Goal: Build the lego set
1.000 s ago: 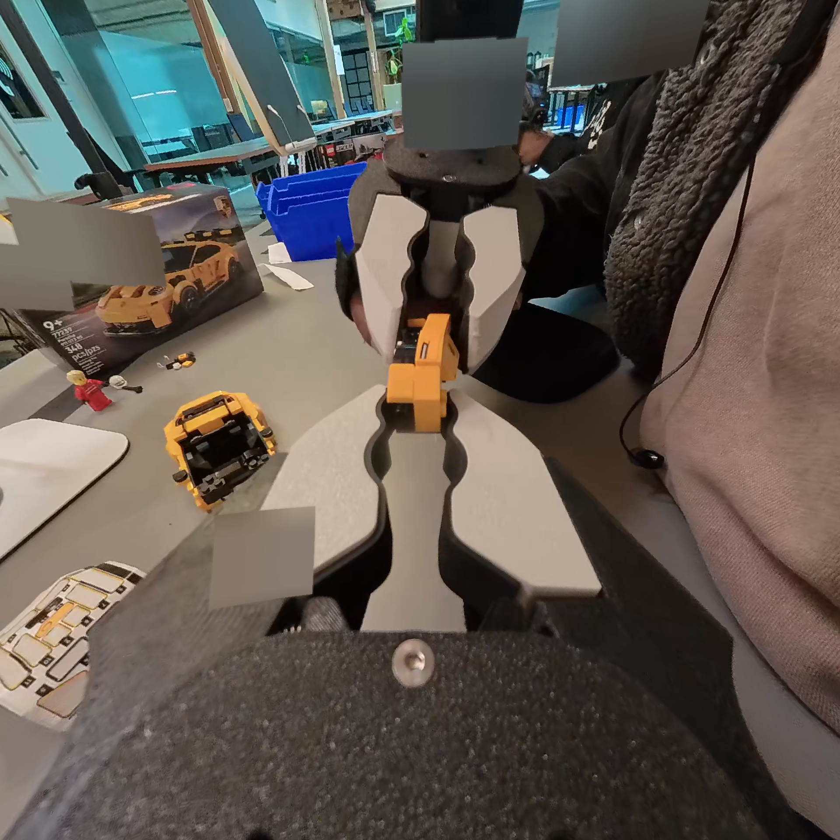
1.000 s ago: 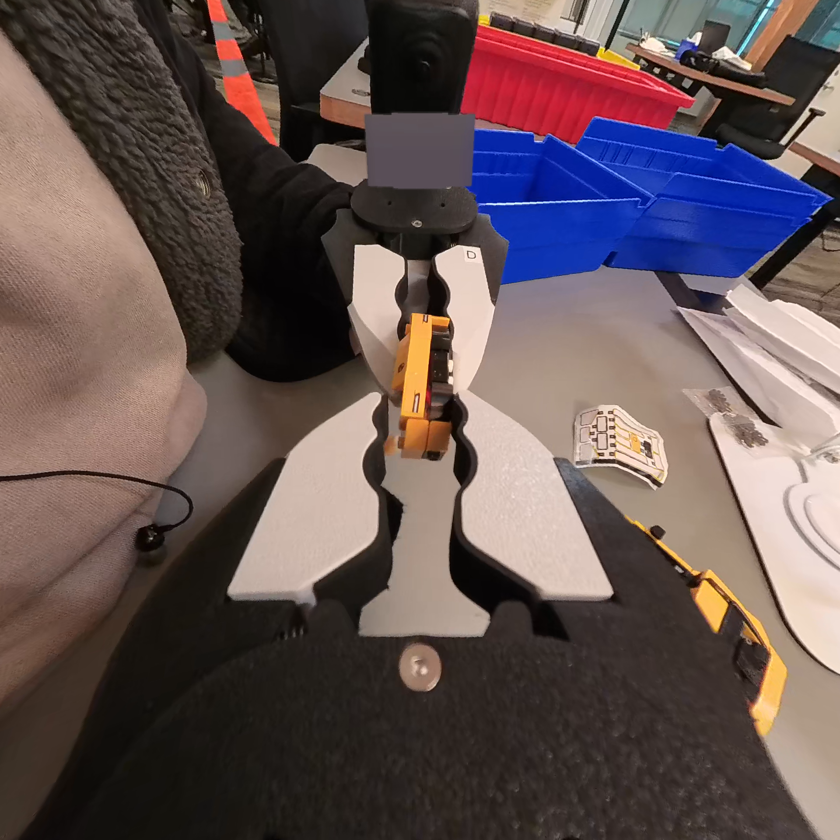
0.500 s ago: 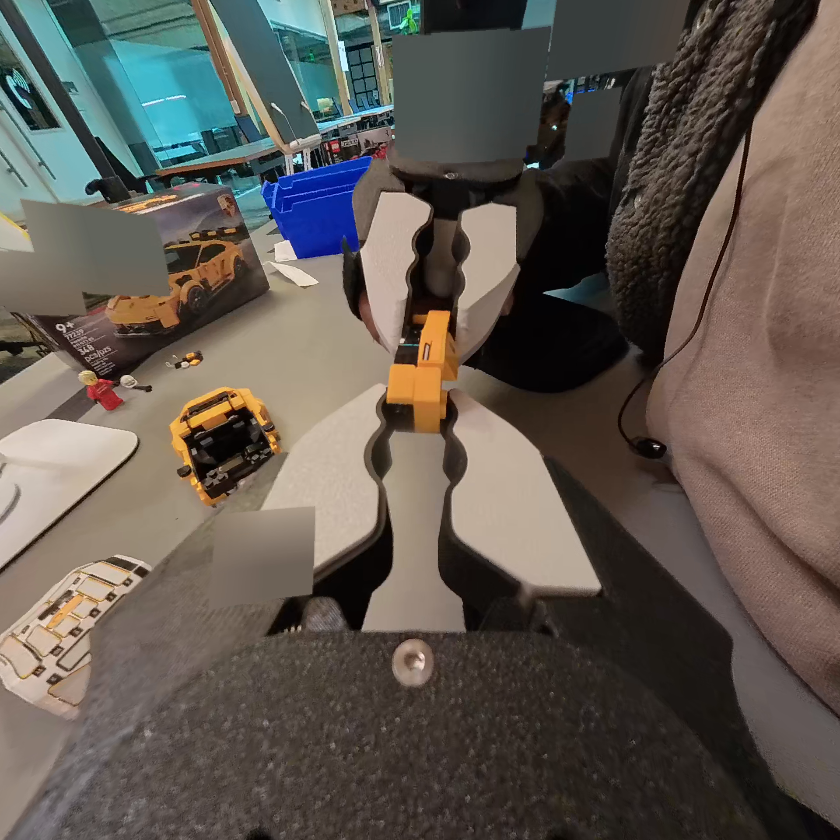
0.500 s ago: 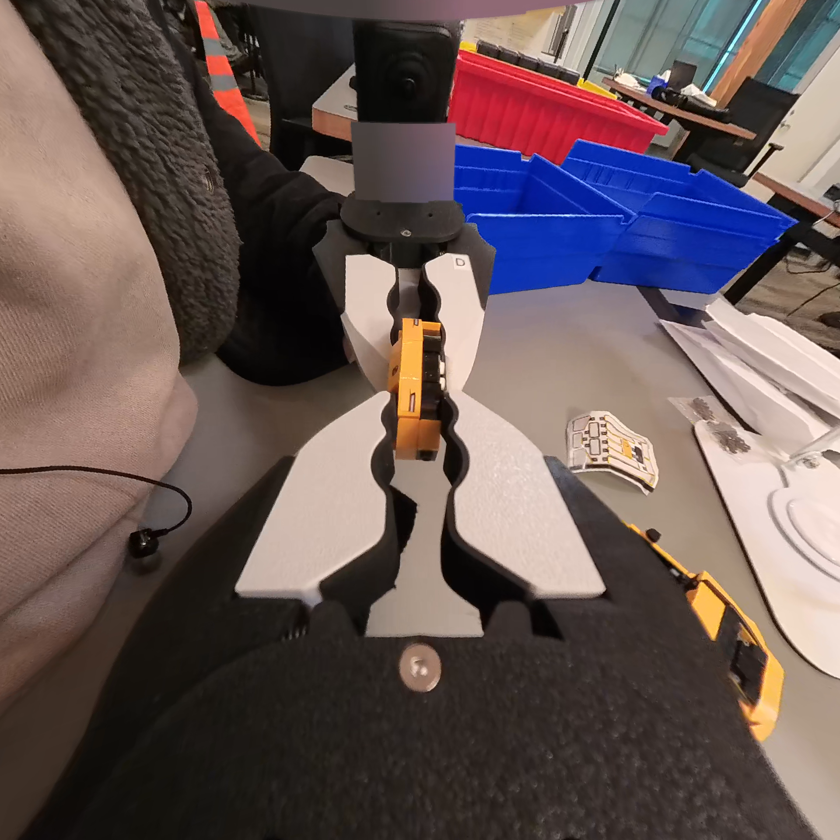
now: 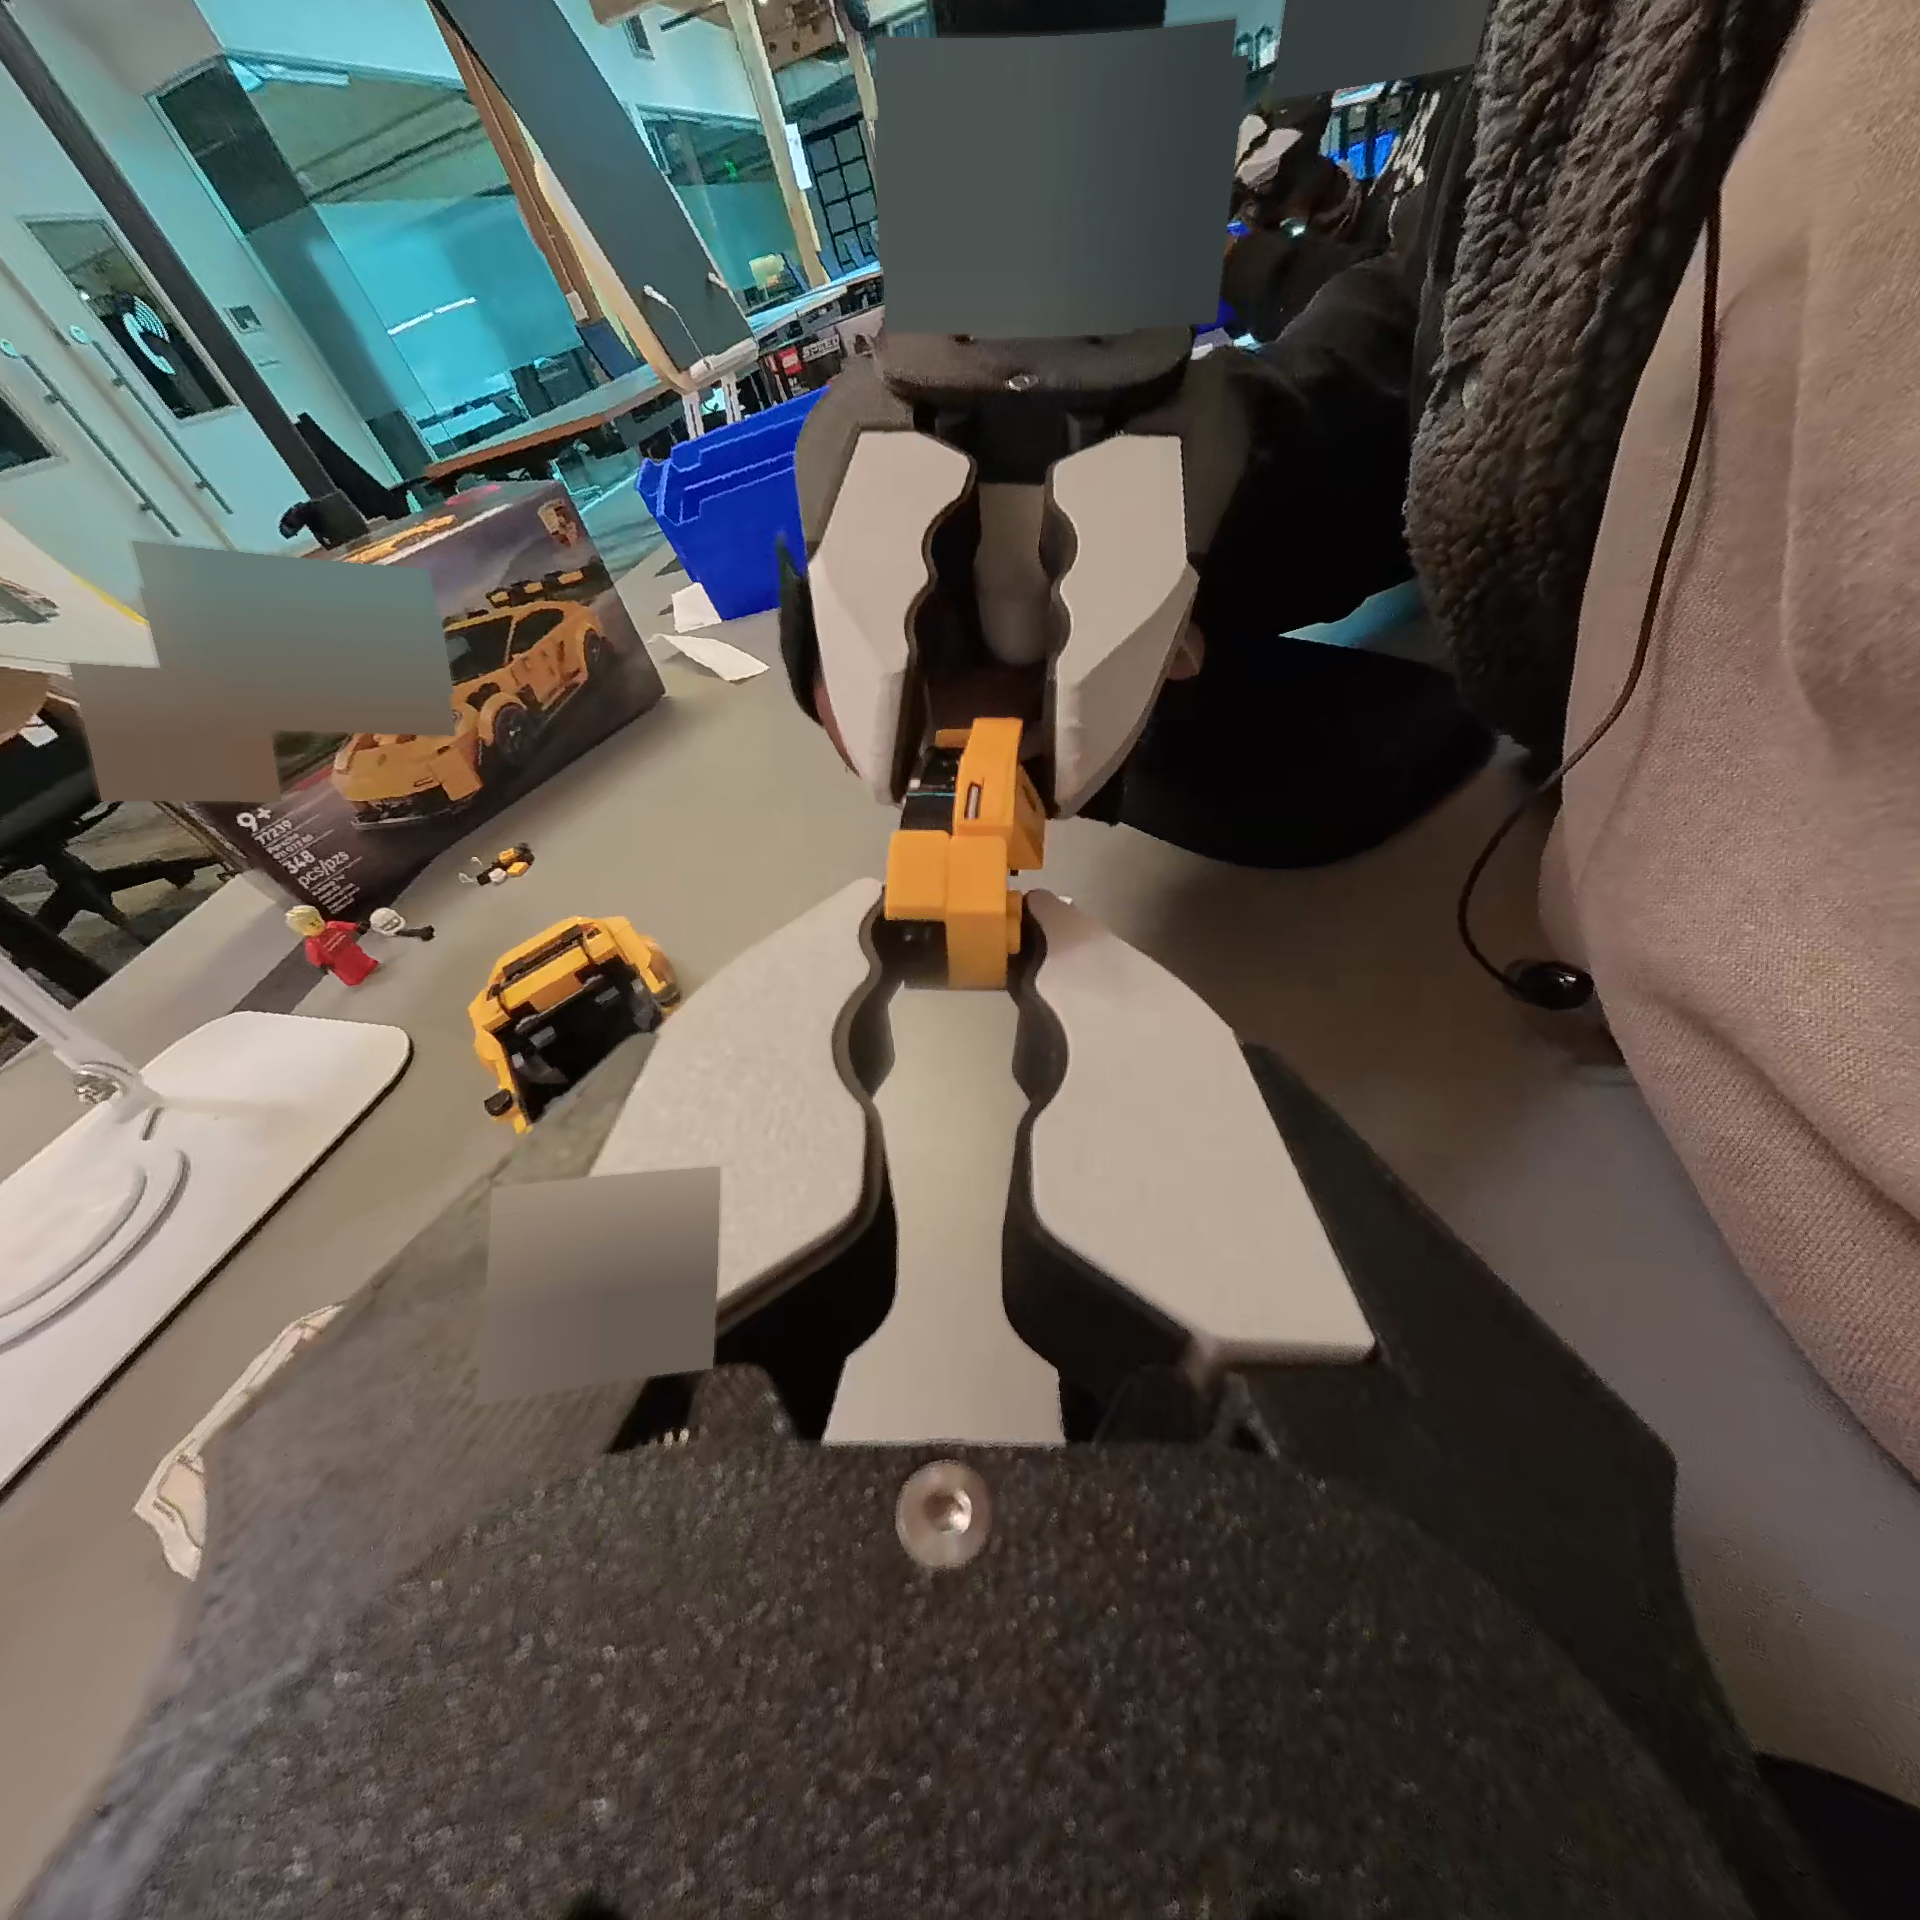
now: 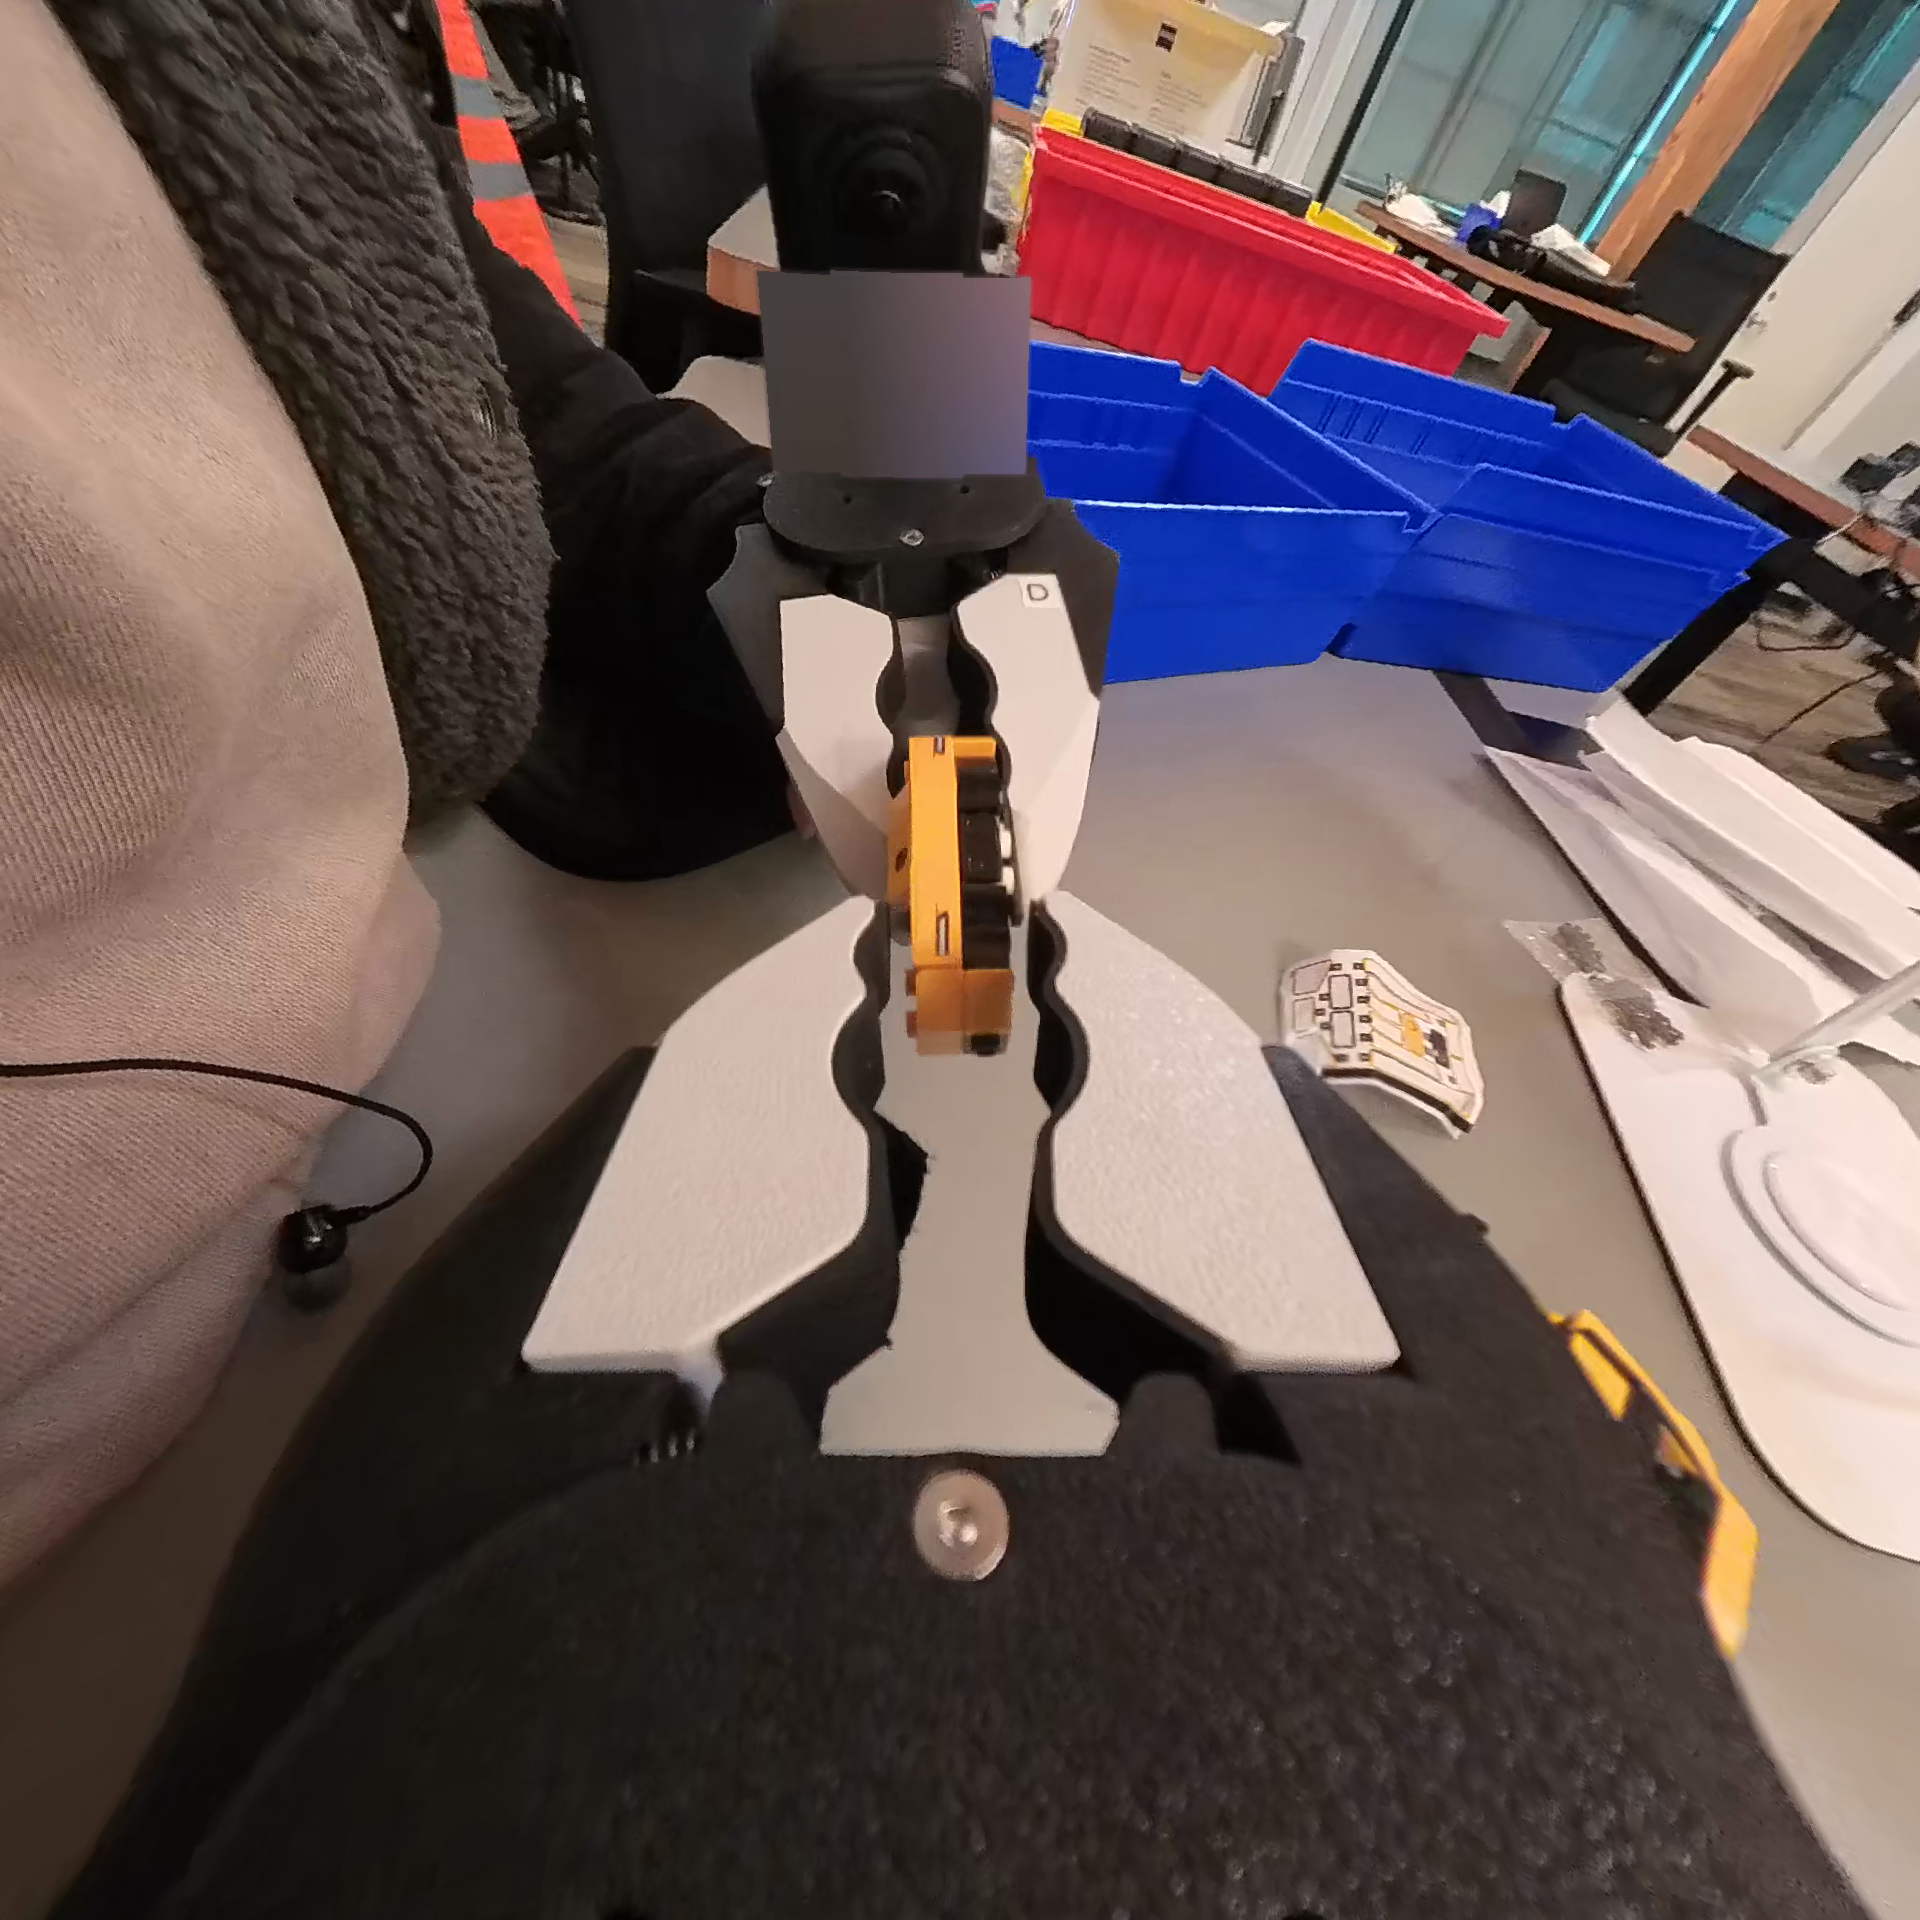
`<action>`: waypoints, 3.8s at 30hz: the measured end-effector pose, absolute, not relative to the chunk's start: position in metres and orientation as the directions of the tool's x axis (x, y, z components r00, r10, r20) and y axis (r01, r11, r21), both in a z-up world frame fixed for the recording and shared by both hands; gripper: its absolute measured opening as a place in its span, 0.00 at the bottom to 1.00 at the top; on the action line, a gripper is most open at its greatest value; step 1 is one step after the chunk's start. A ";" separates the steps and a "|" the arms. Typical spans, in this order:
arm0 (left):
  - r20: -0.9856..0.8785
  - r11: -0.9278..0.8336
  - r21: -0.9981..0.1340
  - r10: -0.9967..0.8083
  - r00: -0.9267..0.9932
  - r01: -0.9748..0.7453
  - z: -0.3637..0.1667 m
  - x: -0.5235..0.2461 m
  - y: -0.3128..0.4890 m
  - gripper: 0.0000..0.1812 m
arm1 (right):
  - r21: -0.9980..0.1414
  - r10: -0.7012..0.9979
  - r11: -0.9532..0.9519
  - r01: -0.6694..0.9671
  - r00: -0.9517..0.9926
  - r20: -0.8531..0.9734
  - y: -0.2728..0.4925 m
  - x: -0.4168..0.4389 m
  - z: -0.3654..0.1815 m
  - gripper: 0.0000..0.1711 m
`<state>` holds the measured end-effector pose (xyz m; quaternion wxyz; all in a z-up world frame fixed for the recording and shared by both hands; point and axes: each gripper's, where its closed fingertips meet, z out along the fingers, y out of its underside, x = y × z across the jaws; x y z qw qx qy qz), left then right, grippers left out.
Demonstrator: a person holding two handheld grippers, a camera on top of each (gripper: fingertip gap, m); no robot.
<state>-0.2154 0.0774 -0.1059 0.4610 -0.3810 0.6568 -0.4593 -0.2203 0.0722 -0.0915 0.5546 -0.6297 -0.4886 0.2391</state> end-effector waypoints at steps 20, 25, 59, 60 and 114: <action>-0.245 0.287 -0.952 -0.924 -0.292 -0.109 -0.113 -0.215 0.077 0.11 | -0.934 0.912 0.034 0.355 0.372 0.175 0.069 -0.224 -0.095 0.15; -0.134 0.188 -0.969 -0.944 -0.301 -0.160 -0.116 -0.214 0.077 0.11 | -0.942 0.913 -0.014 0.336 0.388 0.125 0.074 -0.222 -0.097 0.12; 0.656 -0.558 -0.718 -0.742 -0.137 -0.416 -0.140 -0.203 0.085 0.26 | -0.878 0.804 -0.449 0.166 0.505 -0.316 0.085 -0.184 -0.129 0.18; 0.580 -0.481 -0.771 -0.801 -0.148 -0.418 -0.141 -0.203 0.085 0.27 | -0.872 0.801 -0.464 0.155 0.494 -0.338 0.085 -0.186 -0.130 0.18; -0.013 0.163 -0.754 -0.972 -0.234 -0.636 -0.207 -0.212 0.094 0.17 | -0.680 0.908 -0.364 0.636 0.405 -0.107 0.094 -0.195 -0.191 0.19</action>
